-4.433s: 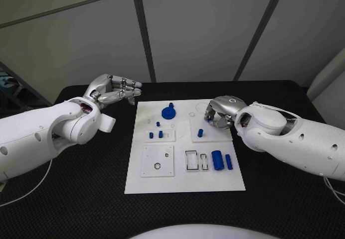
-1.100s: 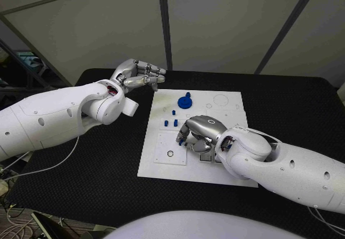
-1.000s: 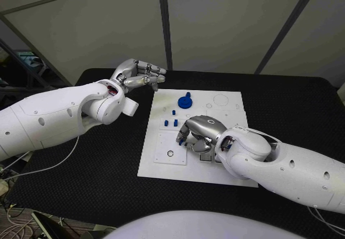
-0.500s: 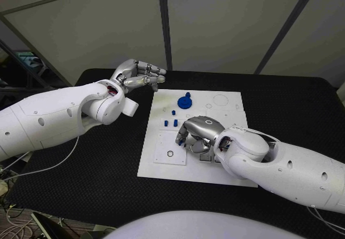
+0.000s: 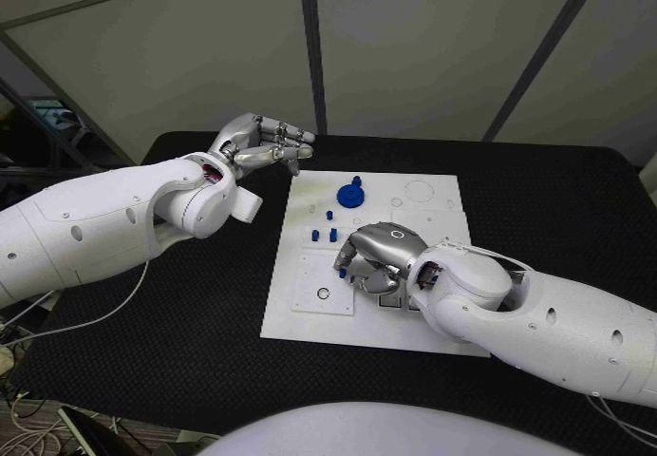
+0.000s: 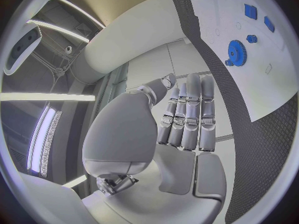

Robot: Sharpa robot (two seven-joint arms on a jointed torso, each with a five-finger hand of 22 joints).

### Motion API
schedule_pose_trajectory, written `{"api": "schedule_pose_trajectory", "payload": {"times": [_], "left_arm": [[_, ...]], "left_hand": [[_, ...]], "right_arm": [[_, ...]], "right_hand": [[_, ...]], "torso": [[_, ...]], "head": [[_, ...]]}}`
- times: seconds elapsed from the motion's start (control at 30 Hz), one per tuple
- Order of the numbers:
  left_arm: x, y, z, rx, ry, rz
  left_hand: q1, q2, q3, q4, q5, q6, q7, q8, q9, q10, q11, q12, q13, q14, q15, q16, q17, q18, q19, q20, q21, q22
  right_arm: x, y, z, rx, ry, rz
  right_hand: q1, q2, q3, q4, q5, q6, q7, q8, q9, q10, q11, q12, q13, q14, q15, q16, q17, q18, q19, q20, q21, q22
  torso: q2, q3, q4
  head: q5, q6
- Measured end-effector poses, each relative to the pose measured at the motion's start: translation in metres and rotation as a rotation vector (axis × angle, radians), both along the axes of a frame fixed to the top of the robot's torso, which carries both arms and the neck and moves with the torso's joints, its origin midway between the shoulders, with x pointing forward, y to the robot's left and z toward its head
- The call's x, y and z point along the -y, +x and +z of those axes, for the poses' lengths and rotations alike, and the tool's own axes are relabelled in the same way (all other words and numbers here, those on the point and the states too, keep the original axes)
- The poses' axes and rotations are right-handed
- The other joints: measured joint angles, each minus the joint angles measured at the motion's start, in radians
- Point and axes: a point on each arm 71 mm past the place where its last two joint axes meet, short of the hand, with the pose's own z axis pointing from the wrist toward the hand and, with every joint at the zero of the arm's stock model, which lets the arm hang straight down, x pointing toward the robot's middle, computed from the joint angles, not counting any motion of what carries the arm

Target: Assemble the parts on the task board

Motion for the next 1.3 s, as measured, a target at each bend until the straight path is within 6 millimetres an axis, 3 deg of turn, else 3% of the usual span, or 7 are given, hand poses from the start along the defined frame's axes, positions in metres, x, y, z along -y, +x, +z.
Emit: {"api": "schedule_pose_trajectory", "payload": {"times": [0.13, 0.43, 0.6, 0.8, 0.97, 1.3], "left_arm": [[0.0, 0.0, 0.0, -0.001, 0.001, 0.001], [-0.002, 0.001, -0.001, -0.005, 0.002, 0.002], [-0.002, 0.001, -0.001, -0.006, 0.003, 0.001], [-0.003, 0.0, -0.001, -0.007, 0.003, 0.001], [-0.003, 0.0, -0.001, -0.008, 0.003, -0.001], [-0.002, 0.0, -0.001, -0.008, 0.002, -0.006]], "left_hand": [[0.0, 0.0, 0.0, 0.0, 0.0, 0.0, 0.0, 0.0, 0.0, 0.0, 0.0, 0.0, 0.0, 0.0, 0.0, 0.0, 0.0, 0.0, 0.0, 0.0, 0.0, 0.0], [0.0, 0.0, -0.003, -0.003, 0.0, 0.0, 0.0, 0.0, 0.0, -0.004, -0.004, 0.0, 0.0, 0.0, 0.0, 0.0, -0.001, 0.0, 0.0, 0.0, 0.0, 0.0], [0.0, 0.0, -0.003, -0.003, 0.0, 0.0, 0.0, 0.0, 0.0, -0.004, -0.004, 0.0, 0.0, 0.0, 0.0, 0.0, -0.001, 0.0, 0.0, 0.0, 0.0, 0.0], [0.0, 0.0, -0.003, -0.003, 0.0, 0.0, 0.0, 0.0, 0.0, -0.004, -0.004, 0.006, 0.0, 0.0, 0.0, 0.0, -0.003, 0.0, -0.004, 0.004, 0.0, 0.0], [0.0, 0.0, -0.003, -0.003, 0.0, 0.0, 0.0, 0.0, 0.0, -0.004, -0.004, 0.006, 0.0, 0.0, 0.0, 0.0, -0.003, 0.0, -0.004, 0.004, -0.004, 0.0], [0.0, 0.0, -0.006, 0.0, 0.0, 0.0, 0.0, 0.0, 0.0, -0.003, -0.004, 0.011, 0.0, 0.0, 0.0, 0.0, -0.004, 0.0, -0.004, 0.004, -0.004, 0.0]], "right_arm": [[0.002, -0.001, 0.002, 0.012, 0.011, -0.003], [0.014, -0.008, 0.012, 0.055, 0.075, -0.012], [0.031, -0.012, 0.02, 0.067, 0.106, -0.035], [0.062, 0.005, 0.037, 0.085, 0.096, -0.118], [0.087, 0.019, 0.043, 0.085, 0.045, -0.184], [0.098, 0.029, 0.039, 0.077, -0.02, -0.227]], "right_hand": [[-0.004, -0.004, -0.003, -0.003, 0.0, -0.007, -0.001, 0.0, -0.001, -0.014, 0.007, 0.0, 0.0, 0.0, 0.0, -0.004, 0.0, 0.0, -0.005, 0.005, -0.004, -0.009], [-0.004, -0.004, -0.003, -0.003, 0.0, -0.014, -0.001, 0.0, -0.001, -0.017, 0.003, 0.012, 0.0, 0.0, 0.0, -0.004, 0.0, 0.0, -0.002, 0.007, -0.004, -0.006], [-0.004, -0.004, -0.003, -0.003, 0.0, -0.016, -0.003, 0.0, -0.001, -0.015, 0.001, 0.022, 0.002, 0.0, 0.0, -0.004, 0.0, 0.0, -0.001, 0.009, -0.004, -0.006], [-0.026, -0.027, -0.036, 0.009, -0.038, -0.032, -0.009, 0.0, -0.002, -0.037, 0.001, 0.028, 0.0, 0.0, 0.0, -0.015, 0.0, 0.0, -0.005, 0.013, -0.02, -0.024], [-0.03, -0.03, -0.08, 0.016, -0.042, -0.049, -0.025, 0.0, -0.003, -0.059, 0.005, 0.04, 0.0, -0.004, 0.004, -0.02, 0.0, 0.0, -0.014, 0.014, -0.032, -0.042], [-0.022, -0.022, -0.102, 0.017, -0.042, -0.06, -0.036, 0.0, -0.003, -0.069, 0.008, 0.057, 0.0, 0.0, 0.007, -0.02, 0.0, 0.0, -0.014, 0.014, -0.036, -0.048]], "torso": [[0.0, 0.0004, 0.0], [0.0, 0.0009, -0.0011], [0.0, 0.0009, -0.0016], [0.0, -0.0005, -0.0035], [-0.002, -0.0019, -0.007], [-0.004, -0.0032, -0.008]], "head": [[-0.001, 0.002], [-0.006, 0.008], [-0.018, 0.015], [-0.03, 0.024], [-0.036, 0.029], [-0.042, 0.035]]}}
